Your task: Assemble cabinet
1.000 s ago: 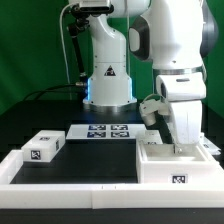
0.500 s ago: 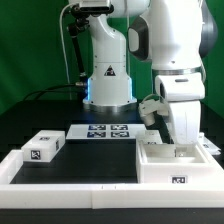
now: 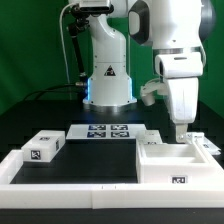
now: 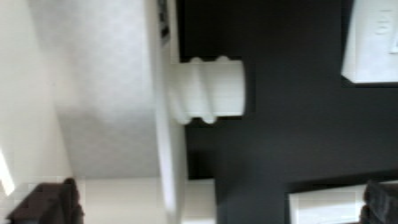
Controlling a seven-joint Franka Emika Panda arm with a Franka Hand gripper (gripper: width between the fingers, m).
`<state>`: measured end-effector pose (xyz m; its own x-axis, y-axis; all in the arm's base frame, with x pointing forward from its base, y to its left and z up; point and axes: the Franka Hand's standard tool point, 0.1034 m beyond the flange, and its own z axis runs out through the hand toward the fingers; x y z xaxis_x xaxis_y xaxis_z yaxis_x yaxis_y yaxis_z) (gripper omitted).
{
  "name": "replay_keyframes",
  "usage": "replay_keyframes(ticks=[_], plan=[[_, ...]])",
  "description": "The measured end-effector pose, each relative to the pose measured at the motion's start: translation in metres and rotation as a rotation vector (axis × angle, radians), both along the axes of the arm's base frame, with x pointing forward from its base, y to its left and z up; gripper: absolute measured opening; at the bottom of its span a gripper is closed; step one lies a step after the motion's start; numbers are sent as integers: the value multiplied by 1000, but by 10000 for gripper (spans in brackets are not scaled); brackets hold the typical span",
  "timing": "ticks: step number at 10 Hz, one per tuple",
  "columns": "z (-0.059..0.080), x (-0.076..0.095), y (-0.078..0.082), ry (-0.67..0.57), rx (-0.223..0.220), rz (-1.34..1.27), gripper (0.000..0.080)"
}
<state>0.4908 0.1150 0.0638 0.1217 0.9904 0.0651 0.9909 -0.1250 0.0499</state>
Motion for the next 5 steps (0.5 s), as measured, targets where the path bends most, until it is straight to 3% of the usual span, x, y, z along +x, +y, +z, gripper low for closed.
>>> replay_keyframes(ticks=[3,5], plan=[[2,-29,17,-12,13,-7,797],[2,-26,13,-13,14,-18,797]])
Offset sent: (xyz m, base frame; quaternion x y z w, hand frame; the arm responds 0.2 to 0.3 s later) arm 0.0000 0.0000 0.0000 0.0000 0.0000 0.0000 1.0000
